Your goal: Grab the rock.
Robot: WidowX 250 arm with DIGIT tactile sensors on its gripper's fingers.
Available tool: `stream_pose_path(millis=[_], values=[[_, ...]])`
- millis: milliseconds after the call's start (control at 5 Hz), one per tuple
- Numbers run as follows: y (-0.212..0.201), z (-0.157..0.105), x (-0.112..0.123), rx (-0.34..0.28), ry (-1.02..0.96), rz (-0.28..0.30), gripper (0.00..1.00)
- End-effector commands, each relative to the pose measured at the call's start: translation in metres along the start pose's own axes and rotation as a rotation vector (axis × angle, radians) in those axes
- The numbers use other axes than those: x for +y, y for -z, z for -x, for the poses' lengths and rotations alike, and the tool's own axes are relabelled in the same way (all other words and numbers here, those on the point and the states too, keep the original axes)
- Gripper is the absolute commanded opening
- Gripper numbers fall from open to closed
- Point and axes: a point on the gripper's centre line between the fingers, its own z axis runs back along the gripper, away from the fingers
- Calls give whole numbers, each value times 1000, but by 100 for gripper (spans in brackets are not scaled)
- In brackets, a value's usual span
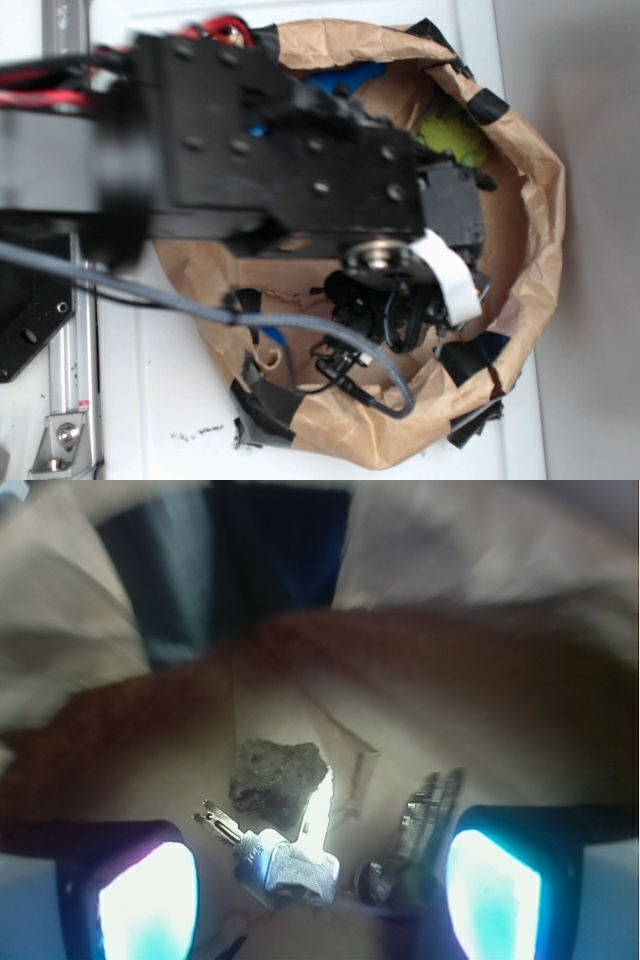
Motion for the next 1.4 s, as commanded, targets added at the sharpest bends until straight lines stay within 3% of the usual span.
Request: stream_pose_path(millis=[0, 200, 400, 800, 1000, 1200], values=[[35, -16, -24, 8, 81, 45, 100], [54, -21, -33, -9, 51, 41, 100], [63, -33, -42, -29, 6, 17, 0], [39, -35, -28, -18, -103, -55, 0], [-15, -25, -3, -81, -247, -119, 0], [-70, -10, 15, 20, -452, -147, 0]])
